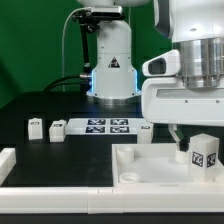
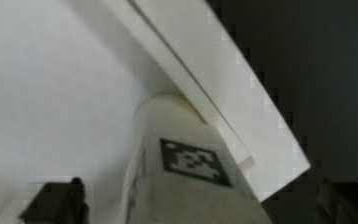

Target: Assemble one leg

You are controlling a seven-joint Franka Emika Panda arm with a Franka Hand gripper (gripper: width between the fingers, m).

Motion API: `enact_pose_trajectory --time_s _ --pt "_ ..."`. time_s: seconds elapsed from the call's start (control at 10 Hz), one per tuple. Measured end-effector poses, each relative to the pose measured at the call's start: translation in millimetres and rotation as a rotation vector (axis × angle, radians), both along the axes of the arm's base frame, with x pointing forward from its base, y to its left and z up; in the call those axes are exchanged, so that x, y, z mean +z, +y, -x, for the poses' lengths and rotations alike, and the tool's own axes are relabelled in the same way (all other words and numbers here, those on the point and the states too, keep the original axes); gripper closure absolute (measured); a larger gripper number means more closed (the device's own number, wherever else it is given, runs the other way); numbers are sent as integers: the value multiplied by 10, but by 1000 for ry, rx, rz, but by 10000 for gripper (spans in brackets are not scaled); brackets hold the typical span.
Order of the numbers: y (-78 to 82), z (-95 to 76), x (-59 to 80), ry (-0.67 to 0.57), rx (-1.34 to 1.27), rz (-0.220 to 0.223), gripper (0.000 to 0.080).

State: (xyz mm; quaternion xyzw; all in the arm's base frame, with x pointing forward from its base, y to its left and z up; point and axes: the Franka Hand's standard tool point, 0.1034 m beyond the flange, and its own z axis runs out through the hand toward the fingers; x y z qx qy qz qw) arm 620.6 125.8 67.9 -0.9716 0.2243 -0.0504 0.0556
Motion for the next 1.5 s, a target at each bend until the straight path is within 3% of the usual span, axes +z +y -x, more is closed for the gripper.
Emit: enact_pose_trajectory --time_s 0.6,0.8,1.0,1.1,1.2,1.3,1.4,1.5 --pt "-45 -10 8 -46 583 91 150" --pt "-101 -25 9 -61 871 152 150" --pt "-116 -27 8 -61 903 162 150" --pt "-119 -27 7 -61 903 163 314" --pt "-119 -27 6 -61 903 163 314" --pt "-119 -27 6 -59 881 160 453" --pt "-120 -26 4 -57 853 157 509" --pt "-117 -27 3 -59 815 153 509"
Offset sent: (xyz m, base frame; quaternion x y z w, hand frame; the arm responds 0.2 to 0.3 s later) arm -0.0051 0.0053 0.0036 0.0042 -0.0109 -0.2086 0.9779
